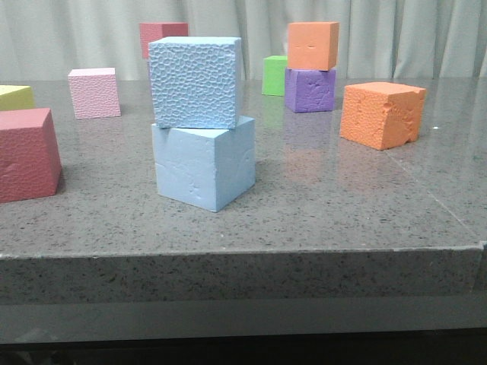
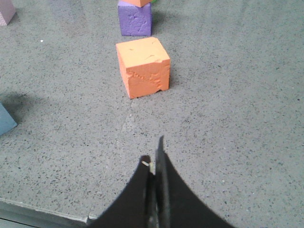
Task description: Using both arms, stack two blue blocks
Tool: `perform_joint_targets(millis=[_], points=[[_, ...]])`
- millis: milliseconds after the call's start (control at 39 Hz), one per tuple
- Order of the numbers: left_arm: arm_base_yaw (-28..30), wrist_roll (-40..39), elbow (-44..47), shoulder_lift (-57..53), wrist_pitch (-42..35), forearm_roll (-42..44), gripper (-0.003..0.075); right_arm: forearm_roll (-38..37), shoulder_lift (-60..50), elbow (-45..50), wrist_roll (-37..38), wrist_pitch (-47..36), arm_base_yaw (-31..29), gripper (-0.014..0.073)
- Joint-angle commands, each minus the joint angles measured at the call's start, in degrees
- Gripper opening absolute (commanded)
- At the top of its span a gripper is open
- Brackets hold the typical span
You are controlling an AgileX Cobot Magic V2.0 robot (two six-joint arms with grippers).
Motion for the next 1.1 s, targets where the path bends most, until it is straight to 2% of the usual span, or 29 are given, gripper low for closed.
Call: perform_joint_targets(millis=[0, 436, 719, 924, 1078], points=[[-0.38, 0.07, -1.2, 0.85, -4.27, -0.23, -0.002, 0.22, 0.04, -1.27, -0.08, -4.41, -0.19, -0.0069], [-0.38, 0.07, -1.2, 0.85, -4.27, -0.23, -0.002, 0.22, 0.04, -1.27, -0.08, -4.41, -0.19, -0.0069], [1.43, 0.07, 9.14, 0.56, -16.94, 3.29, -0.002, 0.22, 0.04, -1.27, -0.08, -4.41, -0.19, -0.0069], [7.54, 0.07, 17.82, -0.73, -18.62, 2.78, -0.002, 0.22, 0.04, -1.27, -0.08, -4.41, -0.19, -0.0069], [15.87, 0.07, 24.43, -1.51, -21.82, 1.09, -0.002, 0.21, 0.04, -1.27, -0.08, -4.42, -0.19, -0.0069]])
